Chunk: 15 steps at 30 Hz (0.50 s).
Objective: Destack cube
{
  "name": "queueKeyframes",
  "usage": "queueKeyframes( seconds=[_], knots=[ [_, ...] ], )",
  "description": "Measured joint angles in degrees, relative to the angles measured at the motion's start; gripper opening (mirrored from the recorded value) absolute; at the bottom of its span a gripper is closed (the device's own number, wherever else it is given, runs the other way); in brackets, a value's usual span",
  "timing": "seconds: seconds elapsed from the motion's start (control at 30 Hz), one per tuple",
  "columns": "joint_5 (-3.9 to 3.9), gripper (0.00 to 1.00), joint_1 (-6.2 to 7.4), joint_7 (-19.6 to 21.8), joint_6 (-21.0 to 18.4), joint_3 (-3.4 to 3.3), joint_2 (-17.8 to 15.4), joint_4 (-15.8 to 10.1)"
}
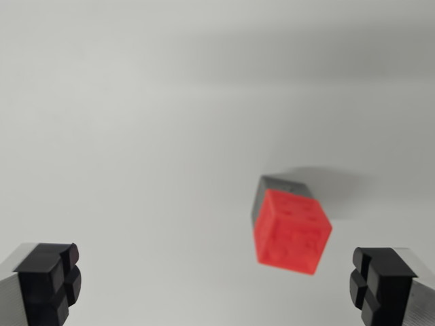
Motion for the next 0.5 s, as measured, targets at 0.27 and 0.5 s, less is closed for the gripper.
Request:
queueKeyframes(
  seconds=[0.27, 0.5],
  knots=[
    [0.00, 1.00, -0.07, 0.69, 3.36, -0.62, -0.96, -4.19],
    [0.00, 1.00, -0.12, 1.42, 6.87, -1.33, -1.73, -8.34]
  ],
)
